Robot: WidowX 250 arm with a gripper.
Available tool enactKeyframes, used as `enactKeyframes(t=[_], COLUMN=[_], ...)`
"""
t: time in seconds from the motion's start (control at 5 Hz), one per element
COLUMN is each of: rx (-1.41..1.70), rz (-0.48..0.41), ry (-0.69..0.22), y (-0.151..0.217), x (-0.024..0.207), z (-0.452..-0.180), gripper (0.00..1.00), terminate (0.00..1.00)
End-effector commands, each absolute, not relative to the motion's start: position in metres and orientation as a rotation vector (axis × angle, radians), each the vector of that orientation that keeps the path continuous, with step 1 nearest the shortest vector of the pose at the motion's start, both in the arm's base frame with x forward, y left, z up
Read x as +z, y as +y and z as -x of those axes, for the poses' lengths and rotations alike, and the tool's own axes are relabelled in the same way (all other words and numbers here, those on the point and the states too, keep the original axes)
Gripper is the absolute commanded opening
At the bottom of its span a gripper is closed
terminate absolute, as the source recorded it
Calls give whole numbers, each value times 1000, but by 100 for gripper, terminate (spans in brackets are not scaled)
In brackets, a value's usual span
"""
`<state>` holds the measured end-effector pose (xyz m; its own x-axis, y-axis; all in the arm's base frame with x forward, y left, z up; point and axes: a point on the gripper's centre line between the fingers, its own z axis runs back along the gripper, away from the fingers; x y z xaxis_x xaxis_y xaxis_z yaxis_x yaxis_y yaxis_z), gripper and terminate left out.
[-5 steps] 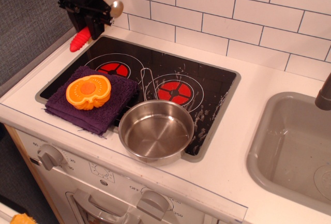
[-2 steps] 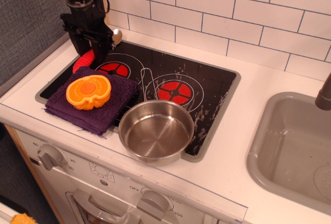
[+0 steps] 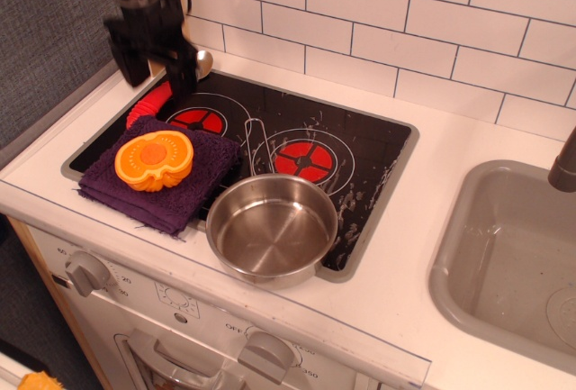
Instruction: PLACE THE SPOON AT THE LEFT SIDE OF THE STOVE
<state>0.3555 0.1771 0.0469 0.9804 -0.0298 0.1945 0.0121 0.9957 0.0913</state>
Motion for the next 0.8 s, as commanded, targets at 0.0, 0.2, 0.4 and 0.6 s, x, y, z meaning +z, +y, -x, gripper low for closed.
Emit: enactKeyframes(t=[0.0, 0.2, 0.4, 0.6], rx=[9, 9, 9, 9], rz=[-79, -79, -79, -79], ry=[-303, -303, -303, -303], y=[174, 174, 174, 174], x=[107, 107, 107, 107], z=[-342, -342, -342, -342], gripper=[100, 100, 100, 100], terminate=[0, 0, 0, 100])
